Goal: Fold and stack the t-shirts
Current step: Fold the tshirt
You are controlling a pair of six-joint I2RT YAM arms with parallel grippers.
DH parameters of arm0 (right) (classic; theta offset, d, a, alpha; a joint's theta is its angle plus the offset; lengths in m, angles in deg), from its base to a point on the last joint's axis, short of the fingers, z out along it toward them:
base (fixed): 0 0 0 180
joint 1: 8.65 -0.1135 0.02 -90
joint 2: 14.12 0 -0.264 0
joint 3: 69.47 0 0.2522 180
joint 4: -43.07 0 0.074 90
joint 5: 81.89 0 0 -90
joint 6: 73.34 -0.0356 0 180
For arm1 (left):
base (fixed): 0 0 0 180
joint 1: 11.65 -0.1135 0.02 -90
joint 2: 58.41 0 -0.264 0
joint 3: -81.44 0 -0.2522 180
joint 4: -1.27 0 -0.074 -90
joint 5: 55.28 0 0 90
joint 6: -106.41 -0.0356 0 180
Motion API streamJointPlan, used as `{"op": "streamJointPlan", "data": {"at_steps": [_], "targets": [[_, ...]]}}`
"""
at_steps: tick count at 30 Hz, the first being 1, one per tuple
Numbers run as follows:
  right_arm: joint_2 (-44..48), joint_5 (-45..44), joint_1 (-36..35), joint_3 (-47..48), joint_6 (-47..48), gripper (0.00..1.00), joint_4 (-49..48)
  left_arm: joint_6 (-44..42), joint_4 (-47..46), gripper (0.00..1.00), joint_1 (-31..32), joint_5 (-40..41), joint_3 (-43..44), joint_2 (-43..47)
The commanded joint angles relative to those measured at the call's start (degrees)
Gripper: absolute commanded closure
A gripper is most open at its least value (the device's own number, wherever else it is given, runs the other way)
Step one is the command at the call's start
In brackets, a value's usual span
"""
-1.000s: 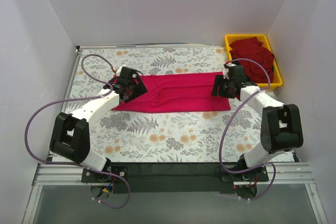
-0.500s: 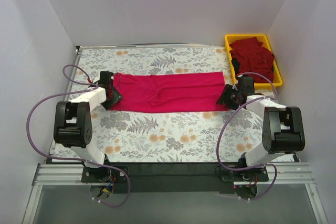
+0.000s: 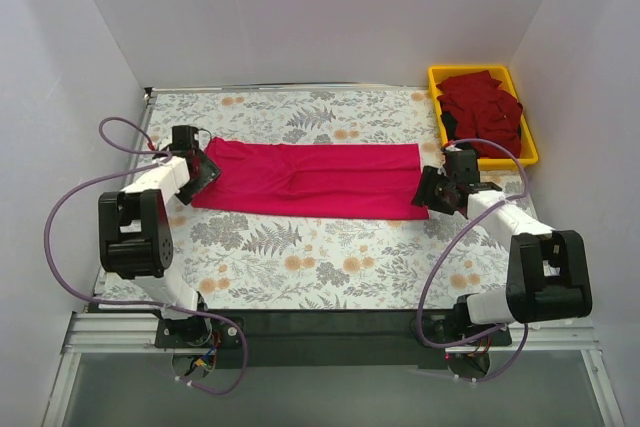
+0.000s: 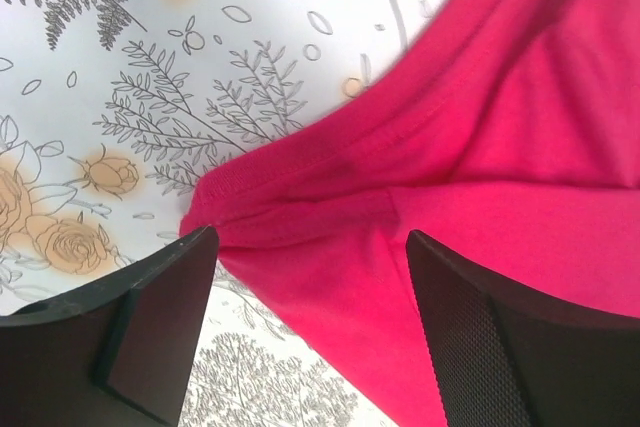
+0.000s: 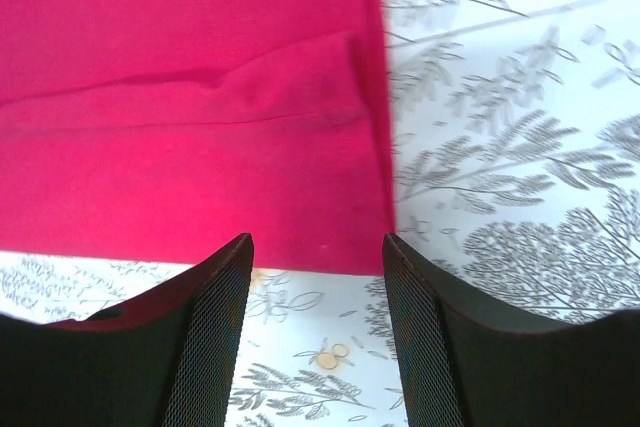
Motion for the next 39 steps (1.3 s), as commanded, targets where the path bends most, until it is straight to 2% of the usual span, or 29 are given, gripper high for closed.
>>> {"op": "streamJointPlan", "data": {"at_steps": [1,6,10,15,20,24,25,28,30,32,35,36,39], "targets": [[0.32,-4.74,-4.13,5.56,3.91,0.47,3.32,-0.63,2.11,0.29,1.79,1.12,2.88,6.3],[-5.3,-8.77,-10.81,11.45,8.93,0.48,8.24,1.73,3.26,0.25,8.64,1.03,4.02,8.77],[-9.69,-9.22,-12.66,13.65,9.46,0.48,10.09,3.32,3.0,0.25,13.91,1.03,5.77,5.27],[-14.09,-10.02,-13.89,13.83,9.98,0.49,12.46,4.64,2.56,0.26,14.89,0.33,8.24,-2.55],[-15.76,-6.06,-16.17,11.64,11.3,0.48,13.78,2.8,1.24,0.26,14.89,1.82,12.1,-9.32],[-15.42,-3.86,-19.59,9.09,11.22,0.48,19.39,1.13,1.76,0.27,14.81,2.97,17.28,-16.53],[-14.81,-0.81,-20.73,7.34,10.96,0.48,20.19,0.6,2.29,0.27,14.81,3.05,18.6,-19.5],[-12.26,5.07,-27.58,4.26,9.11,0.47,22.83,-1.6,3.96,0.27,14.54,2.97,25.36,-26.27],[-11.02,8.43,-35.22,3.37,7.01,0.47,23.54,-3.43,4.75,0.26,14.46,3.49,31.07,-29.18],[-11.54,12.21,-43.89,4.42,5.6,0.47,23.63,-4.93,5.89,0.25,14.37,3.75,35.55,-33.65],[-14.35,14.77,-52.26,8.97,4.62,0.46,25.03,-8.88,6.86,0.23,14.46,3.23,44.26,-39.02],[-15.06,14.6,-53.6,10.3,4.89,0.46,26.25,-10.11,6.78,0.23,14.37,3.4,47.93,-39.91],[-16.47,13.46,-55.64,15.66,6.99,0.46,28.9,-16.88,3.97,0.11,14.37,3.75,50.86,-41.33]]}}
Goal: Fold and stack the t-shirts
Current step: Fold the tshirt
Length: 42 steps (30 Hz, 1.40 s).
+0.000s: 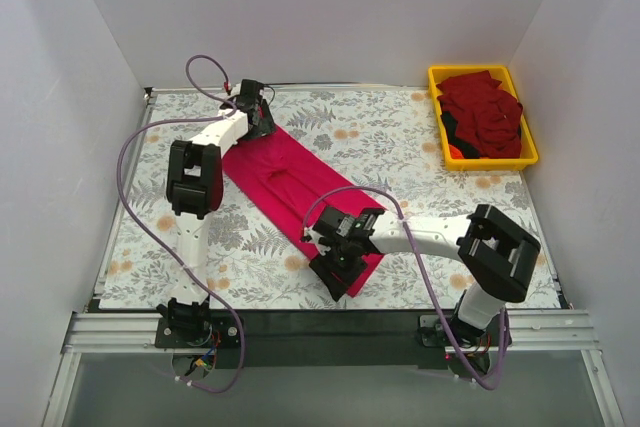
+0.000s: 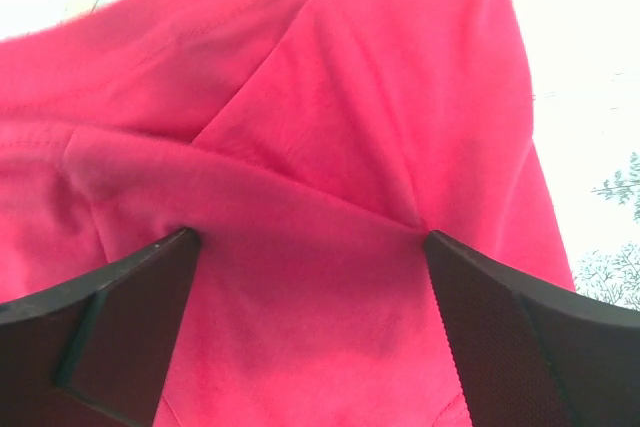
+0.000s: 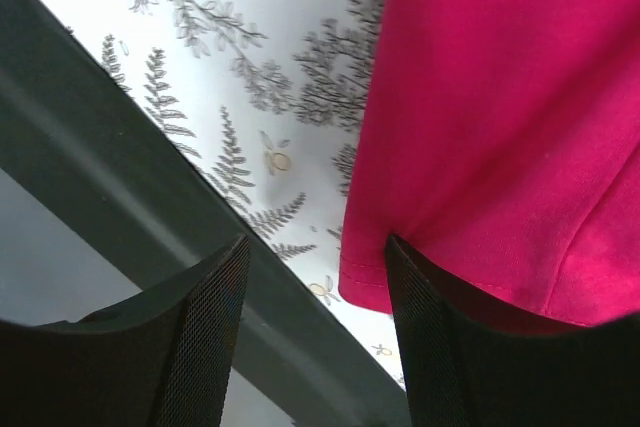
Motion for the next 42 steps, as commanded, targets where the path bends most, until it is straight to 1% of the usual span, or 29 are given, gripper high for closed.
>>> {"op": "streamJointPlan", "data": {"at_steps": [1,2,3,5,6,9,10,11,12,13,16,18,19,21,23,25,27,29,33,37,42], "targets": [[-2.52,3.4,-1.15,3.43,0.44,0.46,8.46,-9.54,-3.76,0.09,-0.36,-1.42,1.54,-2.84],[-2.61,2.96,-1.15,4.57,0.97,0.45,9.07,-10.7,-5.27,0.04,-0.45,-1.69,1.1,-2.14],[-2.61,2.52,-1.15,7.63,1.67,0.45,9.51,-11.32,-6.68,0.03,-0.36,-2.56,0.49,-0.13],[-2.79,0.33,-0.98,10.89,3.78,0.45,11.44,-11.5,-9.85,0.02,-0.36,-3.97,-2.06,2.34],[-2.88,-3.25,-0.89,13.7,4.31,0.45,12.15,-10.8,-10.2,0.02,-0.36,-5.02,-2.94,3.92],[-1.91,-8.71,2.0,16.35,6.5,0.45,13.39,-6.76,-10.38,0.02,-0.1,-6.95,-7.42,12.42],[-1.48,-9.25,3.49,16.53,7.21,0.46,13.13,-5.8,-10.64,0.02,-0.1,-7.4,-8.65,14.37],[-0.77,-9.61,6.99,16.54,8.34,0.46,13.04,-3.7,-10.64,0.02,-0.01,-7.58,-11.36,16.04],[-0.68,-10.04,8.76,16.62,9.23,0.46,12.95,-2.72,-10.47,0.02,0.16,-7.49,-12.6,17.54],[-0.59,-10.48,10.52,16.62,9.76,0.47,12.77,-1.67,-10.56,0.02,0.34,-7.49,-14.09,20.69],[-1.03,-10.76,18.77,15.49,11.52,0.48,10.93,2.12,-10.64,0.03,0.69,-8.63,-18.84,24.31],[-1.38,-10.05,21.51,14.61,11.61,0.49,8.65,2.91,-10.64,0.03,0.78,-8.46,-21.13,25.73],[-1.9,-9.7,23.96,13.91,11.43,0.51,7.6,2.83,-10.73,0.04,0.78,-7.85,-21.4,25.73],[-2.7,-10.13,25.65,12.94,10.82,0.52,6.45,1.87,-10.3,0.06,0.78,-7.23,-21.23,24.15],[-3.75,-10.14,27.14,11.36,10.47,0.56,5.13,1.77,-10.03,0.11,0.78,-6.62,-20.62,22.75],[-4.37,-10.05,27.41,10.13,9.68,0.58,4.34,1.42,-10.12,0.14,0.78,-6.17,-19.48,20.64],[-4.9,-9.88,27.5,8.02,8.89,0.59,3.46,0.9,-10.03,0.19,0.78,-5.38,-18.51,18.36],[-5.16,-9.09,27.5,6.44,8.27,0.61,2.67,0.63,-9.77,0.21,0.78,-5.12,-17.02,16.6],[-4.2,-8.21,27.42,1.96,7.22,0.63,2.14,0.37,-8.36,0.24,0.78,-5.29,-14.55,12.55],[-0.96,-7.06,26.89,-2.18,5.72,0.63,2.22,0.37,-7.57,0.25,0.78,-5.91,-12.88,8.6],[2.48,-4.52,24.78,-6.84,1.69,0.63,2.31,-0.07,-5.47,0.26,0.78,-6.96,-7.53,3.24]]}}
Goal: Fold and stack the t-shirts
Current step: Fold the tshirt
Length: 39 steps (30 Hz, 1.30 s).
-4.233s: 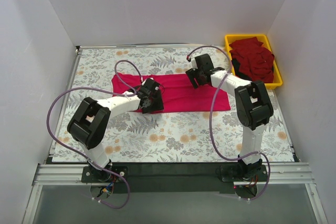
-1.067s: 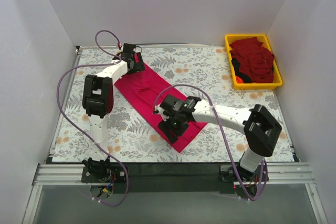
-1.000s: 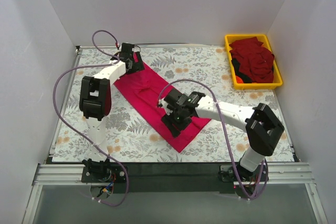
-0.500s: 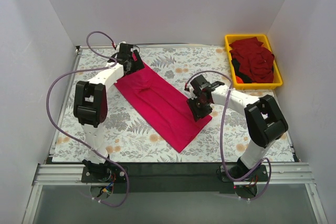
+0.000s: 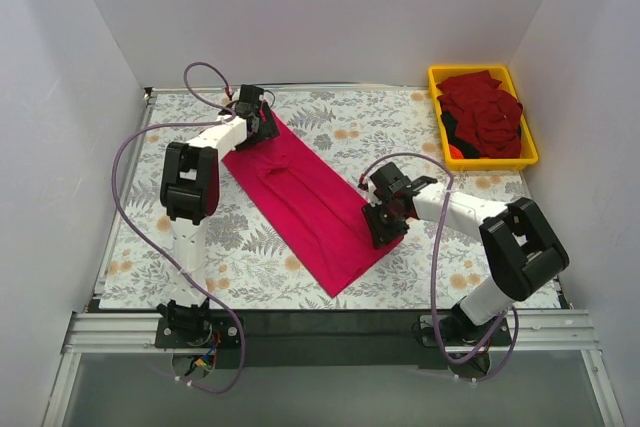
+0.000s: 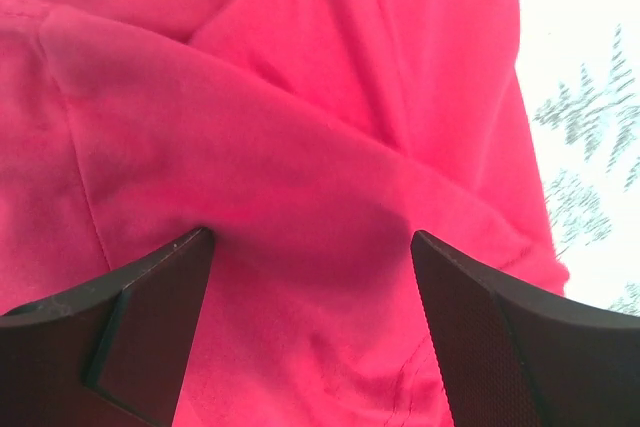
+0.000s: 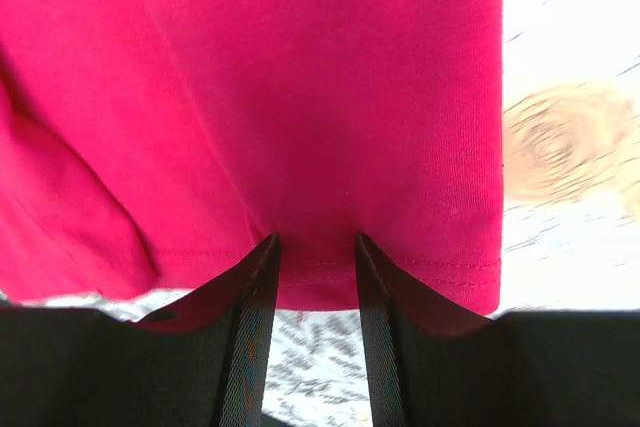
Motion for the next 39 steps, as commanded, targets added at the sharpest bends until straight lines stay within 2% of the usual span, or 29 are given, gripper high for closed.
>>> {"op": "streamJointPlan", "data": {"at_steps": [1,9,12,15,18,20,22,25,26,28,29,30,32,33,39], "targets": [[1.23,3.44,-3.39,-4.63,-4.55,0.63,3.43,-0.73,2.23,0.26,-0.01,-0.78,4.41,-4.2],[3.62,4.68,-11.22,-4.47,-12.82,0.62,3.07,-2.75,3.47,0.23,0.17,-4.46,19.61,-14.92],[4.32,3.8,-12.19,-1.93,-13.17,0.61,3.25,-4.59,3.29,0.16,0.17,-4.91,22.35,-16.33],[5.37,1.26,-12.19,2.11,-12.12,0.59,4.65,-6.44,2.59,0.08,0.17,-5.52,22.1,-14.06],[6.25,-2.08,-11.84,5.89,-10.89,0.55,6.32,-6.44,1.53,0.06,0.25,-5.61,17.01,-6.52],[7.04,-4.28,-11.05,6.78,-10.01,0.52,6.85,-5.48,1.53,0.06,0.52,-5.61,11.56,1.57],[8.62,-5.08,-8.77,6.7,-9.4,0.5,6.77,-4.34,2.58,0.06,1.13,-3.26,7.52,7.45],[10.21,-5.17,-4.82,5.39,-7.64,0.51,6.33,-0.13,6.97,0.06,2.71,0.52,-1.18,18.97],[10.56,-4.99,-3.85,5.03,-7.11,0.51,6.07,1.45,10.29,0.06,3.5,0.54,-6.42,24.82],[11.44,-4.47,-1.39,3.63,-6.32,0.52,5.01,6.55,13.73,0.06,4.82,0.63,-11.46,30.31],[11.79,-3.59,-0.6,3.28,-6.23,0.52,4.4,7.87,16.1,0.07,6.83,0.28,-14.62,36.08],[11.96,-3.15,0.37,2.92,-6.23,0.54,3.35,10.84,16.91,0.07,8.33,0.19,-20.04,38.57],[11.71,-2.1,0.81,2.48,-6.23,0.55,2.12,14.46,20.41,0.09,13.84,-0.59,-25.52,44.89],[11.44,-1.83,1.08,2.48,-6.23,0.55,1.76,16.13,21.82,0.1,16.05,-0.95,-29.98,46.4],[10.91,-1.12,1.17,0.99,-6.49,0.56,-1.14,30.72,29.04,0.16,31.62,-4.64,-41.62,50.02]]}}
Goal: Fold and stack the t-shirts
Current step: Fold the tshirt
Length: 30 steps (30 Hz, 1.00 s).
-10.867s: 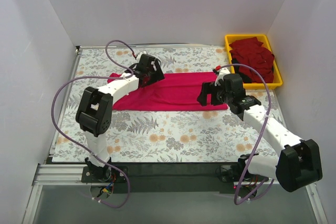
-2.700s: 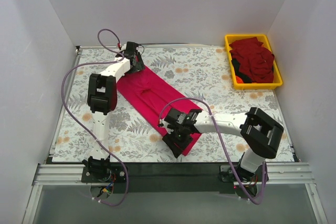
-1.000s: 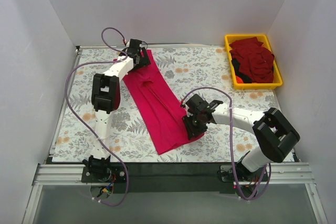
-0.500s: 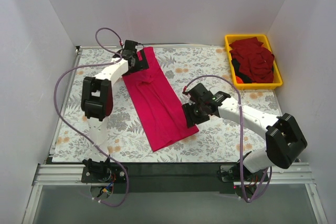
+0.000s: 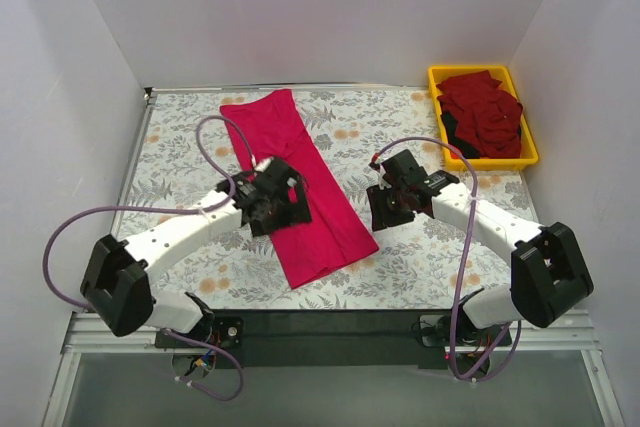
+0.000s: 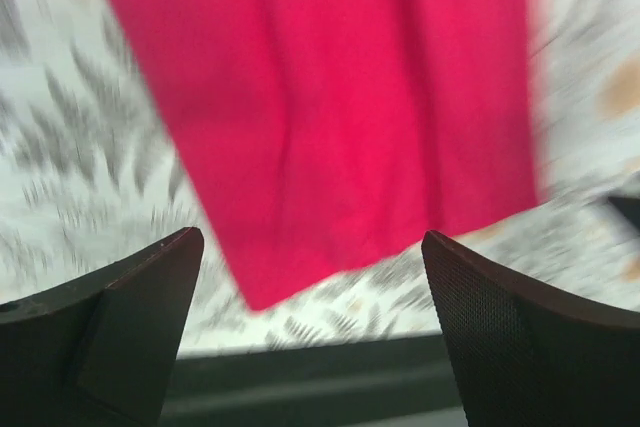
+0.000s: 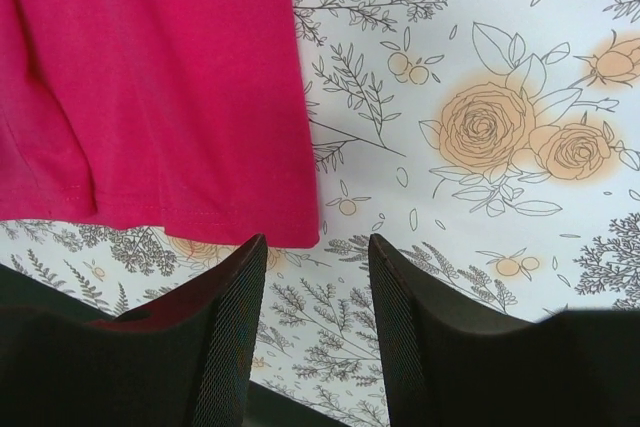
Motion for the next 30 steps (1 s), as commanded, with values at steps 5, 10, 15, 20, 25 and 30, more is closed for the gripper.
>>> {"op": "streamJointPlan", "data": {"at_steps": [5,10,15,20,25,30], "targets": [[-0.15,2.35,-0.06,-3.06,0.26,0.57,-5.26,14.17,8.58,0.22,8.35,-1.98,-8.47,-2.59],[-0.5,2.97,0.03,-4.21,-0.09,0.58,-6.76,13.11,8.24,0.27,9.14,-4.34,-8.73,-7.51],[-1.47,4.38,0.03,-4.47,-0.18,0.62,-7.54,12.24,7.53,0.34,9.41,-5.06,-8.39,-10.67],[-2.26,4.64,-0.32,-5.26,-0.7,0.62,-7.99,11.27,6.92,0.37,9.5,-6.72,-9.79,-12.35],[-3.84,3.24,-1.11,-6.14,-0.97,0.63,-8.34,10.92,5.07,0.4,9.5,-8.74,-12.68,-13.23],[-6.21,1.39,-2.34,-6.14,-1.76,0.63,-8.69,9.95,2.7,0.49,9.5,-9.71,-14.18,-14.11]]}}
